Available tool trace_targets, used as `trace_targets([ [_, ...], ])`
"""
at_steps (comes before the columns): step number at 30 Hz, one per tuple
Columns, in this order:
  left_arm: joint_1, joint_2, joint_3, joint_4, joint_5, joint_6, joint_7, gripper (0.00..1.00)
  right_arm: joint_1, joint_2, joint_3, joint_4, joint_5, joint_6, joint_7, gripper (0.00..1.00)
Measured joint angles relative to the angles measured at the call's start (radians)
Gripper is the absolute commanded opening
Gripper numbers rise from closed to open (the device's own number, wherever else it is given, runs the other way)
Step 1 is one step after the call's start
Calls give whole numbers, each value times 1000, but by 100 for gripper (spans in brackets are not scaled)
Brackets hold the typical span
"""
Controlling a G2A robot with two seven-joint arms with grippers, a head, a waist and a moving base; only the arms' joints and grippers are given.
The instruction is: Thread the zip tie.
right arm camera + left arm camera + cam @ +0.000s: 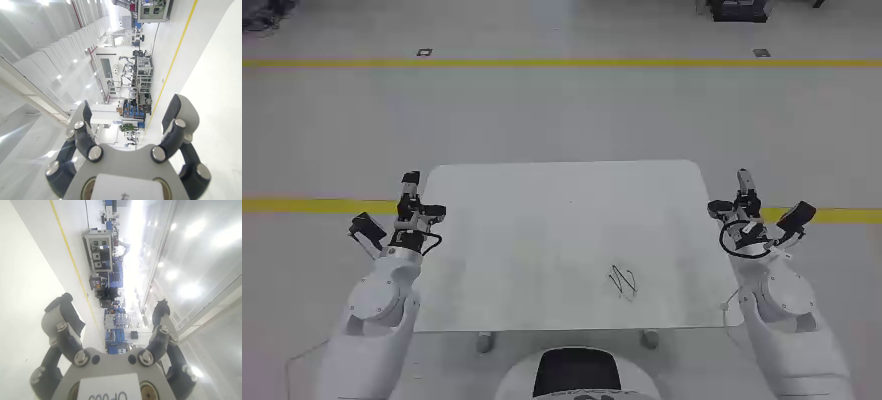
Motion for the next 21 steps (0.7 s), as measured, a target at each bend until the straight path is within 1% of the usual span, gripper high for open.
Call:
trace_targets([
  [1,0,0,0,0,0,0,0,78,0,0,0,0,0,0,0,78],
  [2,0,0,0,0,0,0,0,78,0,0,0,0,0,0,0,100],
  [3,0,0,0,0,0,0,0,100,0,0,0,0,0,0,0,100],
  [6,0,0,0,0,0,0,0,100,4,2,0,-7,-9,-3,9,100],
  [8,0,0,0,0,0,0,0,100,12,6,3,-14,-59,1,52,100],
  [13,0,0,0,0,0,0,0,100,26,16,8,-21,-176,14,202,100],
  [17,0,0,0,0,0,0,0,100,31,28,0,-32,-297,26,347,100],
  [20,0,0,0,0,0,0,0,100,28,34,-8,-34,-363,0,433,100],
  [21,0,0,0,0,0,0,0,100,27,35,-9,-34,-370,-5,445,100],
])
